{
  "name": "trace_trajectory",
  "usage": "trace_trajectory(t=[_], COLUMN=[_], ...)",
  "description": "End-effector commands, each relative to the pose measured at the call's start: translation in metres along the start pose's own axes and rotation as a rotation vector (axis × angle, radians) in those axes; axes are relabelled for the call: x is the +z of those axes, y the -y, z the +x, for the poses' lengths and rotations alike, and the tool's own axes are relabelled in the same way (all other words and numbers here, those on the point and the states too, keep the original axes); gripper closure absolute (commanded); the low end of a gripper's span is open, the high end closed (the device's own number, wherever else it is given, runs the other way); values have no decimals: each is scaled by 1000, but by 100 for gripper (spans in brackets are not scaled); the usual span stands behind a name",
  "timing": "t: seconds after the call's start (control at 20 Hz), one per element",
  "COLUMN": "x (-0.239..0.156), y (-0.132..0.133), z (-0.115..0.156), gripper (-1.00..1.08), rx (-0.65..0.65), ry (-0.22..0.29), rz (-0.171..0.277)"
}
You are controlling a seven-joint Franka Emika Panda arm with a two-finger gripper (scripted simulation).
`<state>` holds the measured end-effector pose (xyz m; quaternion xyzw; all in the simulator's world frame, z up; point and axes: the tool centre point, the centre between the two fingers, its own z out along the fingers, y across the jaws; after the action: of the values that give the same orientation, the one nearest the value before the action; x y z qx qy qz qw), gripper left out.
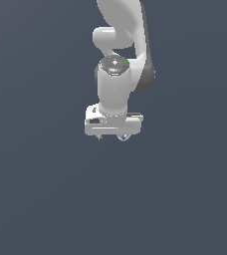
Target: Pick up the object and move it to a goal position.
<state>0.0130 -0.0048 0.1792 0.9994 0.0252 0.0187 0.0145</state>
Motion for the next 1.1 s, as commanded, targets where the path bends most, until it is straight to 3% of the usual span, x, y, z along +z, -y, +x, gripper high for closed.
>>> trace_trajectory(t=[0.0,0.55,1.05], x=[0,8,19], y=[0,-14,-3], z=[0,-8,-18], gripper=[-92,-92,-92], rx=[0,23,-57], ry=[0,30,30], rz=[0,19,20])
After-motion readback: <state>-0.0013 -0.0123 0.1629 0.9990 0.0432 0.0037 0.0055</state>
